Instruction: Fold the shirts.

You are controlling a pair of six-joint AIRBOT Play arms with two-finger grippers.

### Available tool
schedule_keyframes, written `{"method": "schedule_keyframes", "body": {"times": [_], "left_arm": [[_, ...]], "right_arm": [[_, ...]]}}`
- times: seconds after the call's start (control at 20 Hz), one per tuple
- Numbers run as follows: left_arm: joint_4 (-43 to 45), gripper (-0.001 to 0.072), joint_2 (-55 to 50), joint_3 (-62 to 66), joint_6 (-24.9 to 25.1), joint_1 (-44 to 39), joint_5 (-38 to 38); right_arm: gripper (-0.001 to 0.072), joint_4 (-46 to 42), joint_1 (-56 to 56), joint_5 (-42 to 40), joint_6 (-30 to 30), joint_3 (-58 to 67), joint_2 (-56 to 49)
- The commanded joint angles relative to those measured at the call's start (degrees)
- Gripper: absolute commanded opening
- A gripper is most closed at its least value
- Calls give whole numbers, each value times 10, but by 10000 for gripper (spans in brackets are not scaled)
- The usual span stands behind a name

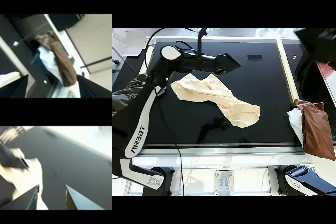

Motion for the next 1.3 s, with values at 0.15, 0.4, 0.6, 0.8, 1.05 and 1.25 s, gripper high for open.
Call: {"method": "schedule_keyframes", "body": {"times": [0.15,0.4,0.6,0.8,1.05,1.25], "left_arm": [[182,720,-4,0,-164,215,-58],[184,709,5,-25,-138,345,-115],[205,709,98,-239,-115,360,-9],[78,708,274,-561,-112,349,271],[16,632,338,-693,-51,334,315],[5,632,338,-671,-5,317,352]], "right_arm": [[369,-19,-108,64,17,-273,3],[369,99,-220,-107,17,-578,4],[369,223,-249,-224,-11,-697,2],[369,292,-240,-259,-63,-720,-51],[370,347,-240,-275,-93,-720,-143],[370,431,-240,-276,-159,-719,-176]]}}
